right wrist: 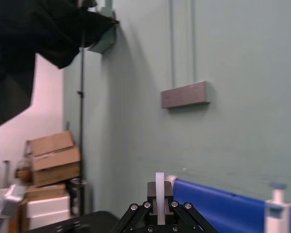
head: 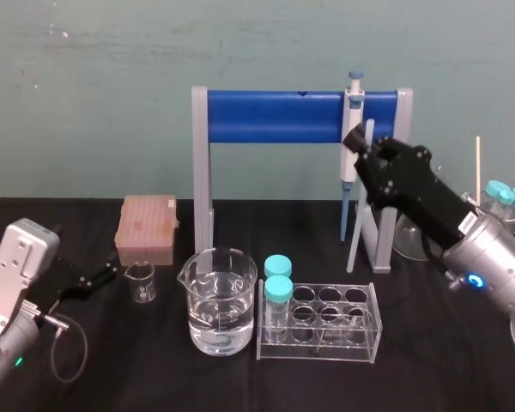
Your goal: Pick up the stirring rod with one hand, then place it down.
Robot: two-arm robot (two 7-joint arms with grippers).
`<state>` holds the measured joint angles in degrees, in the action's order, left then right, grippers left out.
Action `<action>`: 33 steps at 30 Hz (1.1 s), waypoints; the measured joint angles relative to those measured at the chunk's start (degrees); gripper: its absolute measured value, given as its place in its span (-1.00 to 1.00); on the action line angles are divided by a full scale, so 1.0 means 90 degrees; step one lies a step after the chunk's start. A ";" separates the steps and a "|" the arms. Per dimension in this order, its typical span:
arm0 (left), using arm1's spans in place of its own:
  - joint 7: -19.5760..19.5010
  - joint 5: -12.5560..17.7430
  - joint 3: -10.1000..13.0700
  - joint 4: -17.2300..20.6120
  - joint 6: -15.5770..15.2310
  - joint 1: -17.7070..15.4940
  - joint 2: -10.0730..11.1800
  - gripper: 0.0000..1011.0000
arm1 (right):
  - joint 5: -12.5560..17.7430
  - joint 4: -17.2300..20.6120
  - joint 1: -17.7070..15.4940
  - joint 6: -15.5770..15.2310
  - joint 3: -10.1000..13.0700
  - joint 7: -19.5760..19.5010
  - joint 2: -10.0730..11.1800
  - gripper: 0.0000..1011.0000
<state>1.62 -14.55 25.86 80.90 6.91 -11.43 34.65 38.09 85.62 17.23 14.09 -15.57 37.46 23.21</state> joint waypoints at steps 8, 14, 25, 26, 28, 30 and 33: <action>0.0000 0.0000 0.0000 0.0000 0.0000 0.0000 0.0000 0.98 | 0.0240 -0.0037 -0.0153 -0.0104 -0.0223 0.0302 0.0184 -0.87; 0.0000 0.0000 0.0000 0.0000 0.0000 0.0000 0.0000 0.98 | 0.0169 -0.0353 -0.0141 0.0013 -0.0408 0.0349 0.0194 -0.87; 0.0000 0.0000 0.0000 0.0000 0.0000 0.0000 0.0000 0.98 | -0.0139 -0.0999 0.0164 0.0417 -0.0611 0.0449 -0.0042 -0.87; 0.0000 0.0000 0.0000 0.0000 0.0000 0.0000 0.0000 0.98 | -0.0150 -0.1039 0.0187 0.0427 -0.0623 0.0455 -0.0059 -0.87; 0.0000 0.0000 0.0000 0.0000 0.0000 0.0000 0.0000 0.98 | -0.0191 -0.1164 0.0263 0.0464 -0.0659 0.0484 -0.0116 -0.87; 0.0000 0.0000 0.0000 0.0000 0.0000 0.0000 0.0000 0.98 | -0.0210 -0.1257 0.0314 0.0475 -0.0681 0.0500 -0.0157 -0.87; 0.0000 0.0000 0.0000 0.0000 0.0000 0.0000 0.0000 0.98 | -0.0239 -0.1422 0.0406 0.0495 -0.0719 0.0539 -0.0222 -0.87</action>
<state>1.62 -14.55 25.86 80.90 6.91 -11.43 34.65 35.94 72.82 20.88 18.54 -22.04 42.31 21.21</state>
